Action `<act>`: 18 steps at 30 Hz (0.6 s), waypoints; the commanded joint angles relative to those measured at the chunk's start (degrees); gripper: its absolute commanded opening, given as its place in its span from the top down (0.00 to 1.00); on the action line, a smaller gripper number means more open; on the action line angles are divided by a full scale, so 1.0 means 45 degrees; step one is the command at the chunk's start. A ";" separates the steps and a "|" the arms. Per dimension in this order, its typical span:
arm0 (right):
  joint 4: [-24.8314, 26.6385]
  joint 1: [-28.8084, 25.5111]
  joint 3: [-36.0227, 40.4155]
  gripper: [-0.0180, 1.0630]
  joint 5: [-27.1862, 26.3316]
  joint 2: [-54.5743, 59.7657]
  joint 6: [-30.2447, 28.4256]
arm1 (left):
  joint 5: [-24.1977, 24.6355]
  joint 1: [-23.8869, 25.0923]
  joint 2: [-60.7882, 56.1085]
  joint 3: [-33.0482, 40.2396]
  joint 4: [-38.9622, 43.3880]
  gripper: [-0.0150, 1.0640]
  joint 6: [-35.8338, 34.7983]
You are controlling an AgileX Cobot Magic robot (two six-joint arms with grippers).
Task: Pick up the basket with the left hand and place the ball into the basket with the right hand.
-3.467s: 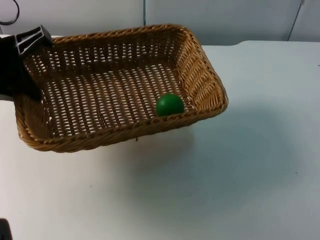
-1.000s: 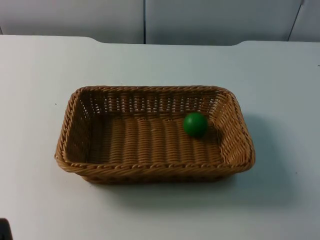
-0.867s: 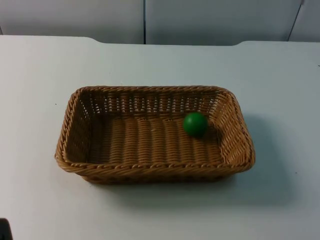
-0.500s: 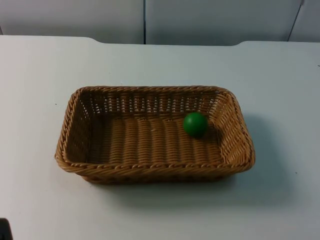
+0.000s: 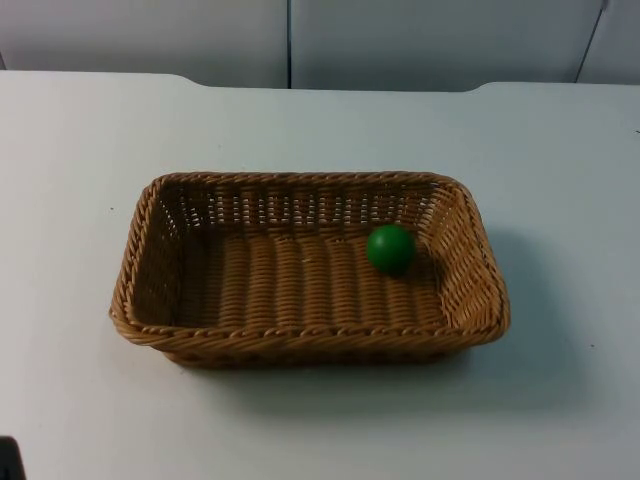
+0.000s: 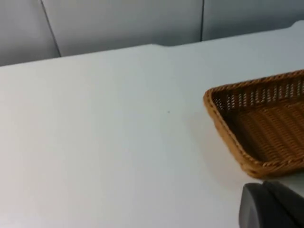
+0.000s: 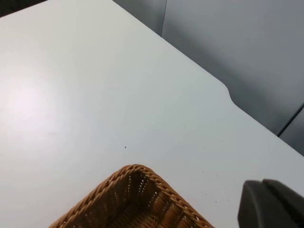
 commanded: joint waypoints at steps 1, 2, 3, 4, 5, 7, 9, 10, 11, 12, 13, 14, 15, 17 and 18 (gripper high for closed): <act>-0.0075 -0.0034 -0.0068 0.99 -0.0053 -0.0156 0.0018 | 0.0583 0.0019 -0.0072 -0.0044 0.0775 0.99 -0.0312; -0.0074 -0.0034 -0.0068 0.99 -0.0080 -0.0156 0.0018 | 0.0614 0.0019 -0.0072 0.0012 0.0918 0.99 -0.0312; -0.0074 -0.0034 -0.0068 0.99 -0.0080 -0.0156 0.0018 | 0.0590 0.0019 -0.0072 0.0074 0.0986 0.99 -0.0312; -0.0074 -0.0034 -0.0068 0.99 -0.0106 -0.0156 0.0018 | 0.0529 0.0019 -0.0072 0.0074 0.0986 0.99 -0.0312; -0.0074 -0.0034 -0.0068 0.99 -0.0106 -0.0156 0.0018 | 0.0529 0.0019 -0.0072 0.0074 0.0986 0.99 -0.0312; -0.0074 -0.0034 -0.0068 0.99 -0.0106 -0.0156 0.0018 | 0.0529 0.0019 -0.0072 0.0074 0.0986 0.99 -0.0312; -0.0074 -0.0034 -0.0068 0.99 -0.0106 -0.0156 0.0018 | 0.0523 0.0019 -0.0072 0.0074 0.0954 0.99 -0.0312; -0.0074 -0.0034 -0.0068 0.99 -0.0106 -0.0156 0.0018 | 0.0523 0.0019 -0.0072 0.0074 0.0954 0.99 -0.0312; -0.0074 -0.0034 -0.0068 0.99 -0.0106 -0.0156 0.0018 | 0.0494 0.0019 -0.0072 0.0074 0.0895 0.99 -0.0312; -0.0074 -0.0034 -0.0068 0.99 -0.0106 -0.0156 0.0018 | 0.0494 0.0019 -0.0072 0.0074 0.0895 0.99 -0.0312; -0.0074 -0.0034 -0.0068 0.99 -0.0106 -0.0156 0.0018 | 0.0494 0.0019 -0.0072 0.0074 0.0895 0.99 -0.0312; -0.0074 -0.0034 -0.0068 0.99 -0.0106 -0.0156 0.0018 | 0.0494 0.0019 -0.0072 0.0074 0.0895 0.99 -0.0312; -0.0074 -0.0034 -0.0068 0.99 -0.0106 -0.0156 0.0018 | 0.0494 0.0019 -0.0072 0.0074 0.0895 0.99 -0.0312; -0.0074 -0.0034 -0.0068 0.99 -0.0106 -0.0156 0.0018 | 0.0494 0.0019 -0.0072 0.0074 0.0895 0.99 -0.0312; -0.0074 -0.0034 -0.0068 0.99 -0.0106 -0.0156 0.0018 | 0.0494 0.0019 -0.0072 0.0074 0.0895 0.99 -0.0312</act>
